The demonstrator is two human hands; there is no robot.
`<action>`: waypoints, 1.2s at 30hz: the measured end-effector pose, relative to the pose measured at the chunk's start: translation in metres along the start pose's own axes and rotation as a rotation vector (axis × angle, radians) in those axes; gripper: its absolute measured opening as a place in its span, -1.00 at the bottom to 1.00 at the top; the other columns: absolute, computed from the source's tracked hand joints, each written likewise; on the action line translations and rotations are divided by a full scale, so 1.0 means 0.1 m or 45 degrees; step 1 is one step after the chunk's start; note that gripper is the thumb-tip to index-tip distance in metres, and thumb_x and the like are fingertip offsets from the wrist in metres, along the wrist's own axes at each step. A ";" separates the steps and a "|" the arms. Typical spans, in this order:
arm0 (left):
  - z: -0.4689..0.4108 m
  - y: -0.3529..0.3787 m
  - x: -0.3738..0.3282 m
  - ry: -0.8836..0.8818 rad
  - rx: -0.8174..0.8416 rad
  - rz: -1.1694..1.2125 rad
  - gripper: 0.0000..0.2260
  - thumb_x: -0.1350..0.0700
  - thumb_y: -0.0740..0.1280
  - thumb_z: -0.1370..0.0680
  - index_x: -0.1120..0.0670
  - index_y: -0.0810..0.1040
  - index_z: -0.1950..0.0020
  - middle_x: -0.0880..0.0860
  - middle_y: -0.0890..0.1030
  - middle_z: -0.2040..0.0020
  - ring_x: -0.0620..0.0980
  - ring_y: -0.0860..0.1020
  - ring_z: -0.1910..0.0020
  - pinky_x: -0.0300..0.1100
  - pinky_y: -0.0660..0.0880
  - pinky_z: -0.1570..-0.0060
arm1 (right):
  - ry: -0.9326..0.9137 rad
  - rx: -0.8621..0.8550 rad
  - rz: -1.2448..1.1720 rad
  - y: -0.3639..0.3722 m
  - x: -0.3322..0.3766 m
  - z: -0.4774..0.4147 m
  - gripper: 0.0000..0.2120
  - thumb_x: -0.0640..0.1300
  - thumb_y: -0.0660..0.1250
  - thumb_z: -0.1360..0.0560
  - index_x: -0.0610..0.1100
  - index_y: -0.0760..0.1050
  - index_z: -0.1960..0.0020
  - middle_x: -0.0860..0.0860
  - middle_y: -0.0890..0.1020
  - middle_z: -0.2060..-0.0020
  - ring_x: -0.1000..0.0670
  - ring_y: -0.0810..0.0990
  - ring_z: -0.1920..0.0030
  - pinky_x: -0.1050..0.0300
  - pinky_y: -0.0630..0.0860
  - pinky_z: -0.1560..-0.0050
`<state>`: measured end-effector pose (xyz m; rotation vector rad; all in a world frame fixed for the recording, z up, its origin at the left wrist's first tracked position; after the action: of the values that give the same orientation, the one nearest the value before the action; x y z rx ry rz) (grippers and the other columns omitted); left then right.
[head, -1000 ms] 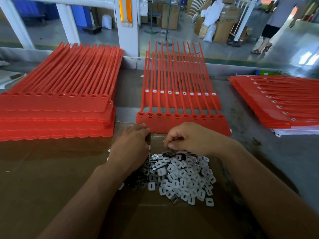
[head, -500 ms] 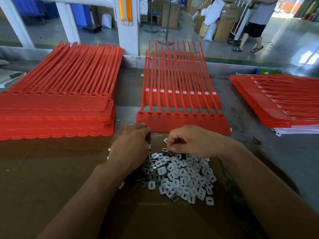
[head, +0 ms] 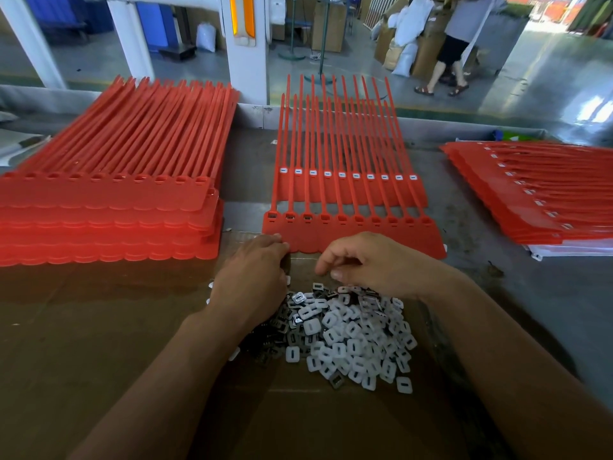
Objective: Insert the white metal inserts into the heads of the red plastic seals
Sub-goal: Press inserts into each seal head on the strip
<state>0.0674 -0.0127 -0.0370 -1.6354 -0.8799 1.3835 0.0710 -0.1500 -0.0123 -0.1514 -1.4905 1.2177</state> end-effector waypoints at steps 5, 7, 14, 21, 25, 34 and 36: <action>0.00 0.01 0.00 -0.014 0.009 -0.009 -0.56 0.21 0.20 -0.50 0.05 0.36 -0.39 -0.04 0.28 -0.44 -0.05 0.22 -0.41 -0.13 0.16 -0.38 | -0.010 -0.039 -0.032 -0.02 -0.01 0.00 -0.76 -0.27 0.39 -0.43 0.07 0.54 0.21 0.23 0.58 0.34 0.33 0.53 0.26 0.47 0.45 0.21; 0.00 0.00 0.00 -0.017 0.009 -0.013 -0.56 0.21 0.20 -0.50 0.04 0.35 -0.39 -0.04 0.28 -0.44 -0.05 0.22 -0.41 -0.13 0.16 -0.37 | 0.003 -0.042 -0.061 -0.03 -0.03 0.00 -0.78 -0.27 0.42 -0.40 0.06 0.57 0.23 0.26 0.60 0.36 0.31 0.56 0.24 0.48 0.46 0.19; 0.01 -0.01 -0.01 0.000 -0.001 -0.011 -0.56 0.22 0.21 -0.49 0.06 0.38 -0.38 -0.03 0.30 -0.44 -0.04 0.24 -0.40 -0.13 0.18 -0.37 | 0.067 -0.327 -0.074 -0.22 -0.07 -0.07 -0.79 -0.19 0.38 -0.45 0.11 0.55 0.23 0.17 0.63 0.24 0.17 0.61 0.21 0.35 0.52 0.16; 0.02 -0.01 -0.01 0.006 0.003 -0.005 -0.56 0.22 0.21 -0.49 0.06 0.38 -0.38 -0.03 0.29 -0.44 -0.05 0.24 -0.40 -0.14 0.19 -0.36 | 0.241 -0.697 -0.231 -0.43 -0.35 -0.34 -0.81 -0.20 0.30 -0.51 0.01 0.49 0.25 0.07 0.61 0.33 0.16 0.56 0.35 0.30 0.47 0.31; 0.02 -0.02 -0.01 0.008 -0.012 -0.013 -0.57 0.23 0.18 -0.50 0.05 0.39 -0.37 -0.04 0.30 -0.43 -0.05 0.25 -0.40 -0.16 0.19 -0.34 | 0.309 -0.748 -0.301 -0.43 -0.43 -0.47 -0.78 -0.26 0.33 -0.47 0.00 0.49 0.27 0.08 0.59 0.31 0.10 0.58 0.31 0.18 0.57 0.18; 0.02 -0.02 -0.01 0.015 -0.022 -0.022 -0.58 0.21 0.17 -0.51 0.04 0.38 -0.37 -0.05 0.30 -0.43 -0.05 0.26 -0.39 -0.17 0.20 -0.33 | 0.331 -0.853 -0.256 -0.46 -0.46 -0.59 -0.78 -0.30 0.36 -0.45 -0.02 0.52 0.28 -0.04 0.66 0.22 0.05 0.62 0.23 0.14 0.60 0.12; 0.02 -0.02 -0.01 0.010 -0.017 -0.018 -0.58 0.21 0.17 -0.51 0.04 0.38 -0.38 -0.05 0.30 -0.43 -0.06 0.26 -0.39 -0.18 0.19 -0.33 | 0.340 -0.832 -0.191 -0.46 -0.45 -0.62 -0.92 -0.25 0.38 -0.45 -0.10 0.60 0.16 -0.06 0.67 0.09 0.11 0.56 0.17 0.26 0.50 0.14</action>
<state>0.0654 -0.0125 -0.0348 -1.6409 -0.8964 1.3632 0.1587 -0.1646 -0.0199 -0.6029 -1.5784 0.5310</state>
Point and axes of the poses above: each hand's wrist, its own z-axis away from the middle knuckle, its own y-axis out of the palm, x = y × z, the point moved 6 cm from there along -z, towards the middle knuckle
